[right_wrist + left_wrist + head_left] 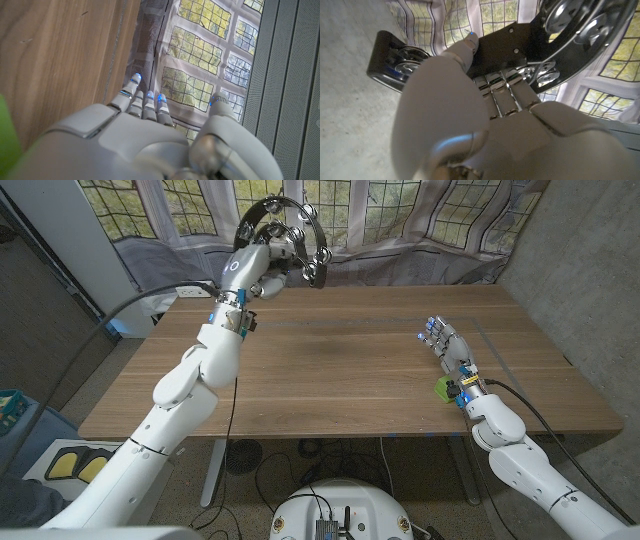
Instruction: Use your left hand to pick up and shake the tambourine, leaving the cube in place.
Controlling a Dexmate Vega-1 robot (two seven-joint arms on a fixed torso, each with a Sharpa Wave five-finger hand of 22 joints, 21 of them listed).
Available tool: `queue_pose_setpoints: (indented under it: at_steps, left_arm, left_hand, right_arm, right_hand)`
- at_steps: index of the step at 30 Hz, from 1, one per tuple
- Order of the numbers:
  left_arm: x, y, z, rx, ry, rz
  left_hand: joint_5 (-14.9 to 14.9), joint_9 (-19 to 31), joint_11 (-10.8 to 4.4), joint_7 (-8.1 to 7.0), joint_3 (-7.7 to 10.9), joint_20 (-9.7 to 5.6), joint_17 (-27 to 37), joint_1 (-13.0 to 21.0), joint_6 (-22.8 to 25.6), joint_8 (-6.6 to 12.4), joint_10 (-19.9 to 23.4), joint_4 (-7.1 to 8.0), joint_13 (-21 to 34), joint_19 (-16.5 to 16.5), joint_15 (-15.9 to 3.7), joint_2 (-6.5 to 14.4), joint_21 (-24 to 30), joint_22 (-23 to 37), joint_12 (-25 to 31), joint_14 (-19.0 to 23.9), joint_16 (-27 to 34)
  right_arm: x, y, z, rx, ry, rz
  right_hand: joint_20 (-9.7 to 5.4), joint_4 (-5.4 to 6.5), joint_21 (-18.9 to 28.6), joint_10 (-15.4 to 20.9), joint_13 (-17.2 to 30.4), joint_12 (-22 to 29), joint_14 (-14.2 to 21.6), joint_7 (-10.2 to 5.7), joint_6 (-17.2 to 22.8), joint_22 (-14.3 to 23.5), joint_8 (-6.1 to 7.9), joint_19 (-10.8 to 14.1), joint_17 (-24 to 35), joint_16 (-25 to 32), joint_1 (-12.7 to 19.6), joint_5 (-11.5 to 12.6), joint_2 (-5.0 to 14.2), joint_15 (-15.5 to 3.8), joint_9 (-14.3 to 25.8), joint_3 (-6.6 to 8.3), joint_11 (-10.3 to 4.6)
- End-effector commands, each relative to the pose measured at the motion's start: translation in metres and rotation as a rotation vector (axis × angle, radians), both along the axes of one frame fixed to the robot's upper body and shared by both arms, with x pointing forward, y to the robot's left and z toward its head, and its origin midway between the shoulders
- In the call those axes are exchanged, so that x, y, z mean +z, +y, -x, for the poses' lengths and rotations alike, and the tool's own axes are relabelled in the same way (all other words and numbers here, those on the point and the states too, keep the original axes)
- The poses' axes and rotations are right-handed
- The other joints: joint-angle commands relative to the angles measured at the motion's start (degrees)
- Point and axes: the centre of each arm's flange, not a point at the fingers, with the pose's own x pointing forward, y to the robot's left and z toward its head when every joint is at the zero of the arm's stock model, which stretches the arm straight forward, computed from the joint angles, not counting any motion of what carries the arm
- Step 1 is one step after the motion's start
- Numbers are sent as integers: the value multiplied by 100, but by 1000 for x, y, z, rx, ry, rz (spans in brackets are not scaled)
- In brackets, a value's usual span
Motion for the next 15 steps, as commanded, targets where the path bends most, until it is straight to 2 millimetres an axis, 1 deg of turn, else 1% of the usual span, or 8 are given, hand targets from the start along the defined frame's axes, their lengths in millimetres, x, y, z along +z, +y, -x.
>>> queue_pose_setpoints:
  at_steps: [1, 6, 9, 15]
  left_arm:
    - [-11, -19, -41, 223, 463, -261]
    - [-14, -19, -42, 203, 451, -258]
    - [-15, -15, -41, 158, 449, -240]
    - [-17, -8, -40, 136, 438, -212]
  left_hand:
    - [30, 4, -74, 23, 81, 9, 0, -236, -25, -3, 42, 88, 26, -53, -467, 338, -18, 11, -18, 346, -21]
    - [31, 5, -66, 27, 83, 18, -1, -239, -38, -7, 39, 92, 31, -61, -470, 343, -17, 11, -22, 343, -22]
    - [34, 6, -61, 21, 90, 18, -9, -244, -49, -11, 40, 97, 34, -61, -452, 347, -12, 10, -27, 343, -26]
    - [37, 8, -64, 19, 93, 25, -9, -243, -52, -9, 57, 93, 48, -60, -471, 344, -3, 9, -26, 367, -15]
  right_arm:
    - [-4, 0, 0, -3, 8, -10]
    - [-5, 0, 0, -4, 10, -9]
    - [-5, 0, -1, -2, 14, -12]
    - [-5, -1, -2, 0, 16, -9]
  right_hand:
    - [20, -4, -14, 40, 21, -27, 24, 2, 51, 12, 17, 30, 19, -3, 24, 9, -11, 16, 28, -34, -27]
    - [22, -2, -15, 42, 22, -27, 23, 1, 51, 12, 17, 29, 20, -4, 23, 10, -9, 16, 28, -35, -25]
    - [23, -2, -14, 42, 22, -27, 24, 2, 52, 12, 17, 32, 20, -3, 23, 10, -9, 18, 28, -35, -24]
    - [24, -3, -13, 44, 22, -27, 23, 4, 50, 12, 16, 33, 20, -5, 24, 9, -11, 20, 27, -38, -22]
